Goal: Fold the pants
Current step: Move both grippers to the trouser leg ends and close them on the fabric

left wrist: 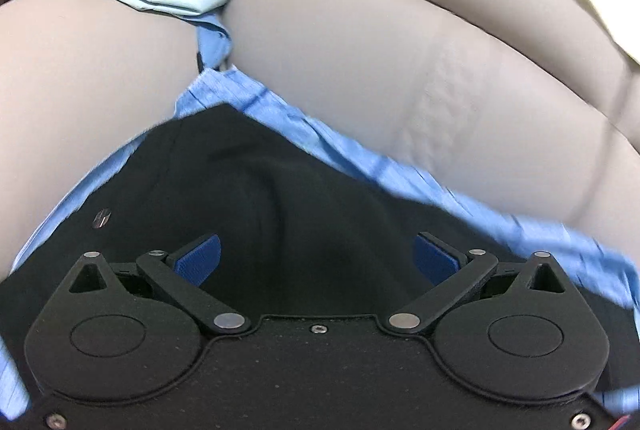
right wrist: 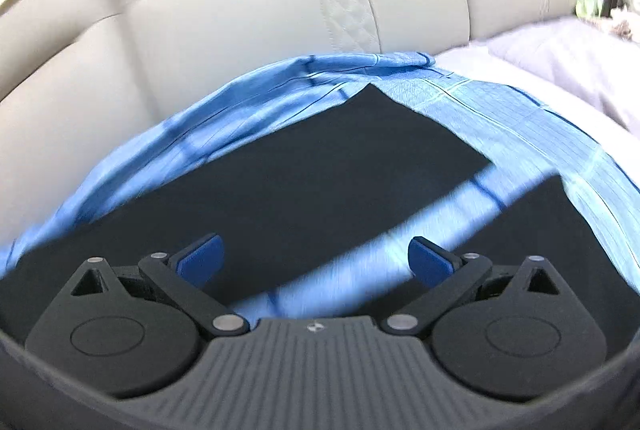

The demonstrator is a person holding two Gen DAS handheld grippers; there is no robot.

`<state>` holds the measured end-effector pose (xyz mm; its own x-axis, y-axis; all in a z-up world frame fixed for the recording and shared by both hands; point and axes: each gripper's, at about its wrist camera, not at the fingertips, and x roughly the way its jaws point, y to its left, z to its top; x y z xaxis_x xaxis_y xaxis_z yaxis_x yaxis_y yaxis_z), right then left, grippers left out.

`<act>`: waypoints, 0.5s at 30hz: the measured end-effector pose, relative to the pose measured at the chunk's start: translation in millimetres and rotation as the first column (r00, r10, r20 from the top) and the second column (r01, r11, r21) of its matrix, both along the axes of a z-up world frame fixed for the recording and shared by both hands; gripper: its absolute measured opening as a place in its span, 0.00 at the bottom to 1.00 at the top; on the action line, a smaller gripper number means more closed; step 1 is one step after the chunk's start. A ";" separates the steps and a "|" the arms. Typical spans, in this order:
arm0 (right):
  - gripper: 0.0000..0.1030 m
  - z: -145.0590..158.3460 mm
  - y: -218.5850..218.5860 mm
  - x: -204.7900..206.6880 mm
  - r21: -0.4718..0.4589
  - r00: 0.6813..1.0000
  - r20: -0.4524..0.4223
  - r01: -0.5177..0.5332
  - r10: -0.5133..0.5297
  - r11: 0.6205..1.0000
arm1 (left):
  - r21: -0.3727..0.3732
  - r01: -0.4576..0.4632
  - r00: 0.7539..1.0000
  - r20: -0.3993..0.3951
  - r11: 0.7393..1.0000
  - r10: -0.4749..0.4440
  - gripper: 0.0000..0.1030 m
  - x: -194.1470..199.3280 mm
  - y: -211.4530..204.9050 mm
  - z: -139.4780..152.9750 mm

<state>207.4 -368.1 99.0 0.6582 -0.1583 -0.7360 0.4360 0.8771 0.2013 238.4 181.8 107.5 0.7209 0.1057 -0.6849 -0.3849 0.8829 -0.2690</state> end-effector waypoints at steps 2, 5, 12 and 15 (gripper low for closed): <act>1.00 -4.2 -16.5 42.8 0.001 0.998 -0.050 0.026 -0.026 1.000 | 0.009 -0.048 0.999 -0.023 0.999 0.048 1.00 32.0 12.9 -14.1; 1.00 -21.0 -27.9 102.6 -0.060 0.990 -0.132 0.049 -0.056 0.997 | 0.053 -0.138 0.986 -0.086 0.989 0.143 1.00 79.9 28.5 -40.5; 1.00 -71.4 -31.0 199.2 -0.253 0.967 -0.225 0.062 -0.121 0.966 | 0.094 -0.279 0.947 -0.136 0.956 0.290 1.00 147.0 46.1 -85.4; 1.00 -86.1 -34.8 224.7 -0.248 0.959 -0.245 0.077 -0.139 0.966 | 0.162 -0.301 0.934 -0.151 0.940 0.325 1.00 163.6 44.2 -95.4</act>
